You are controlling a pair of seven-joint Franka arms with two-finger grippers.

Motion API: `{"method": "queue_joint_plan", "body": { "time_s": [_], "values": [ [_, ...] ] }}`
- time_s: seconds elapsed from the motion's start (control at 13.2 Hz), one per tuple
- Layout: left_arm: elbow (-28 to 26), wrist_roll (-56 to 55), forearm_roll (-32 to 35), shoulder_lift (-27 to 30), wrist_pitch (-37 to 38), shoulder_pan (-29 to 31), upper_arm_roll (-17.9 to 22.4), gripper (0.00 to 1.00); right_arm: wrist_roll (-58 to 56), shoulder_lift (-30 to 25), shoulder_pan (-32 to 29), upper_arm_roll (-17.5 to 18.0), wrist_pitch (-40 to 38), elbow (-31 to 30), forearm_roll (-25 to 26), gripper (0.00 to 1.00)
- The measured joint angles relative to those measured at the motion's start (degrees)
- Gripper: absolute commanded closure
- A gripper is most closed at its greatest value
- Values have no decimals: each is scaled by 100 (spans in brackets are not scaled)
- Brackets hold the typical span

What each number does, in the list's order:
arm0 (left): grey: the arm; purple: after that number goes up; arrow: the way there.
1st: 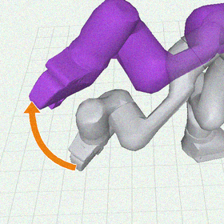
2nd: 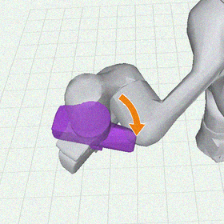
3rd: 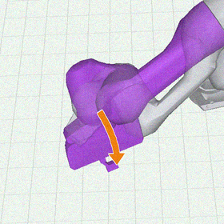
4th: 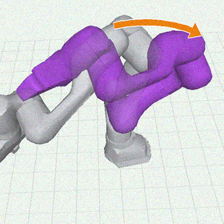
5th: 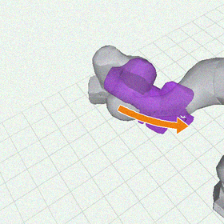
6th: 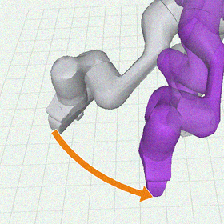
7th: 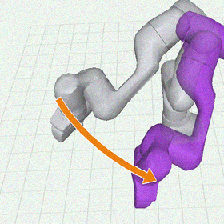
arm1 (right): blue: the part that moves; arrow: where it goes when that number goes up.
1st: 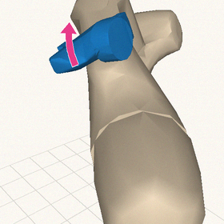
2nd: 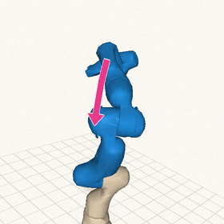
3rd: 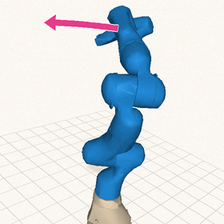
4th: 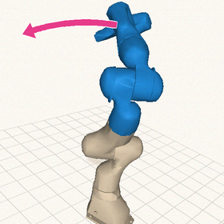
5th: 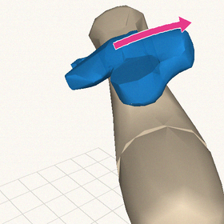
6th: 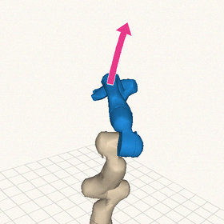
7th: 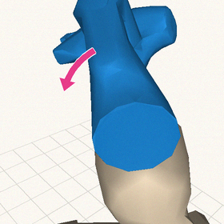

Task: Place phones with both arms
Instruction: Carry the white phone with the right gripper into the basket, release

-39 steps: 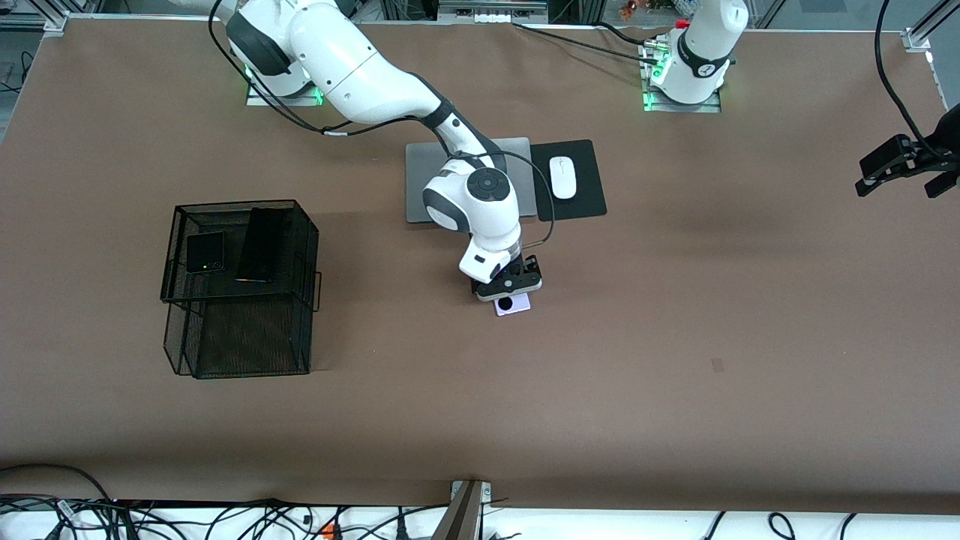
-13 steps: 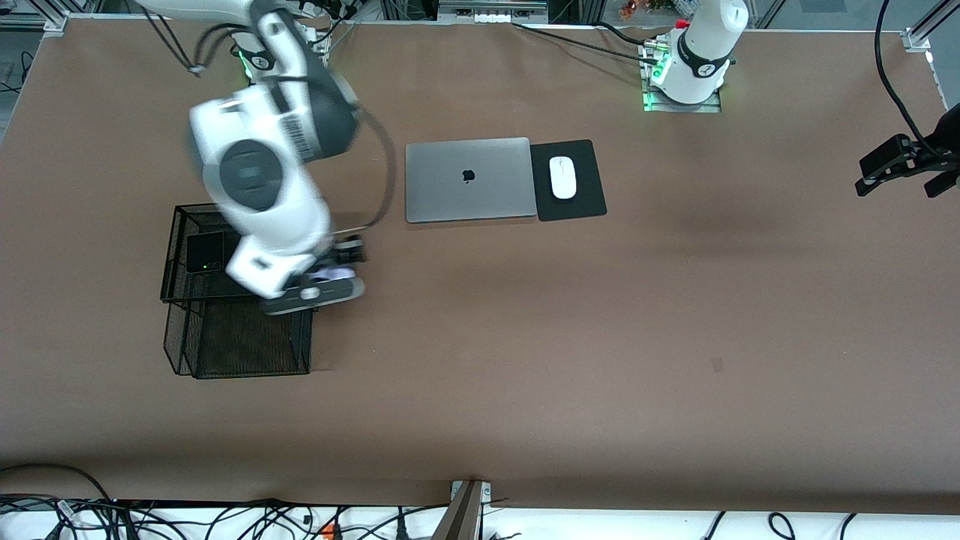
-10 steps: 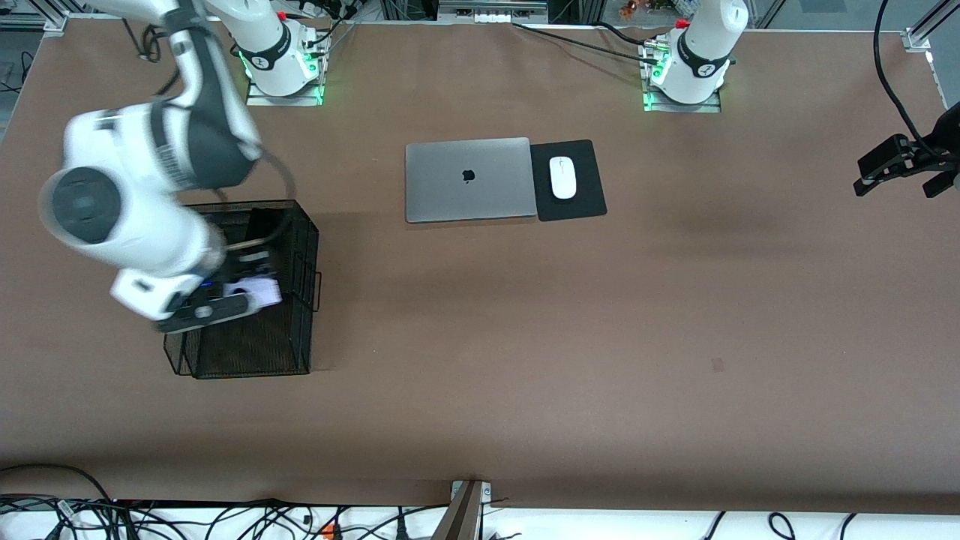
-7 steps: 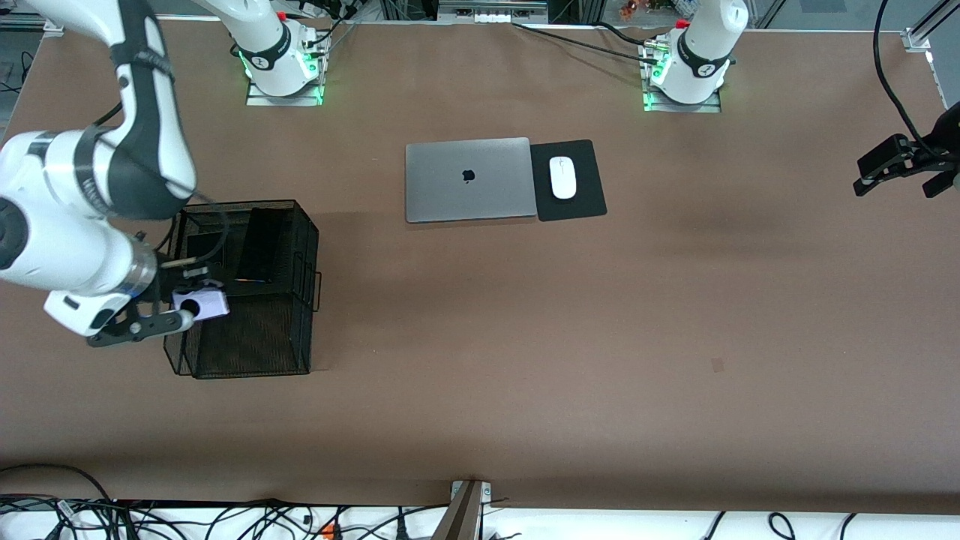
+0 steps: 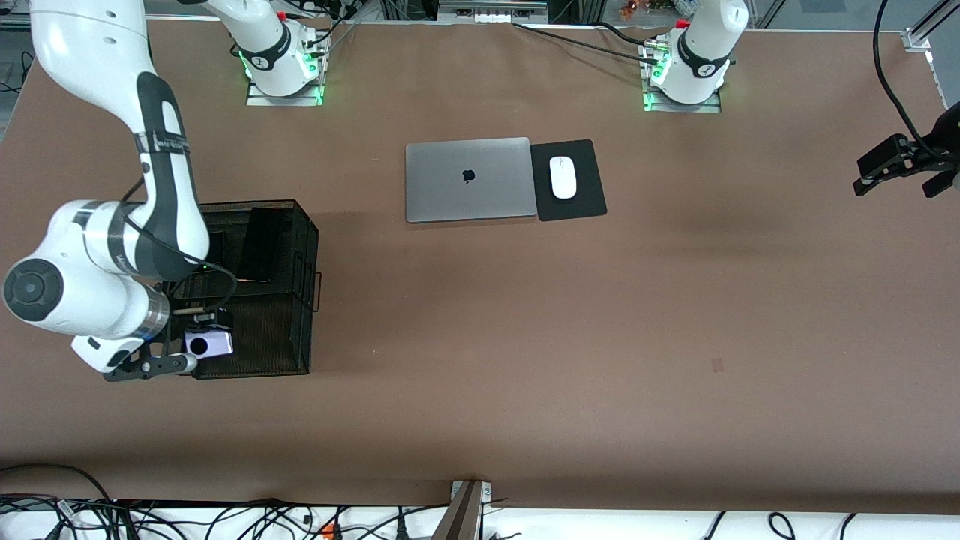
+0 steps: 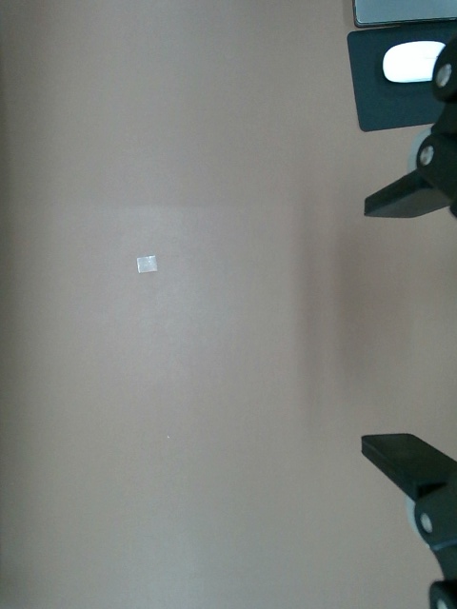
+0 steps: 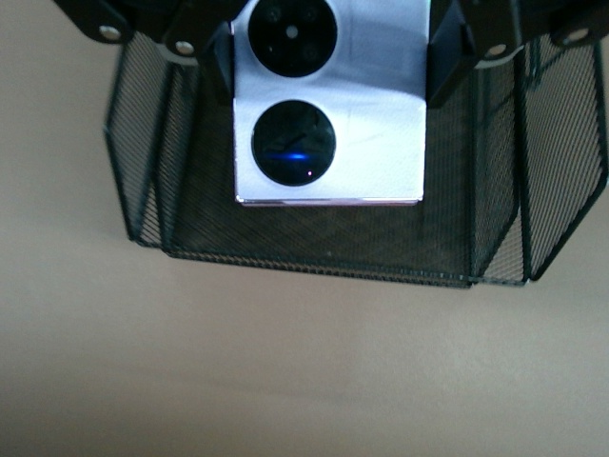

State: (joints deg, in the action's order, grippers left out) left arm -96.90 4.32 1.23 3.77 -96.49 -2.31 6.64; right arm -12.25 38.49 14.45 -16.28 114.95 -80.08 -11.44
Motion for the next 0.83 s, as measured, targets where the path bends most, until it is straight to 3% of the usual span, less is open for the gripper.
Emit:
{"method": "queue_joint_plan", "body": {
  "time_s": [0.3,0.38,0.46,0.53,0.83],
  "values": [
    [0,0,0,-46,-13,-5,-71,0,34,370,1,2,235,5,-330,90],
    [0,0,0,-54,-33,-5,-71,0,55,433,0,2,263,5,-345,75],
    [0,0,0,-56,-42,-5,-71,0,103,480,0,2,274,5,-348,43],
    [0,0,0,-56,-47,-5,-71,0,160,512,0,2,278,5,-349,0],
    [0,0,0,-63,-51,-5,-71,0,293,547,-1,1,284,23,-352,0]
  ]
}}
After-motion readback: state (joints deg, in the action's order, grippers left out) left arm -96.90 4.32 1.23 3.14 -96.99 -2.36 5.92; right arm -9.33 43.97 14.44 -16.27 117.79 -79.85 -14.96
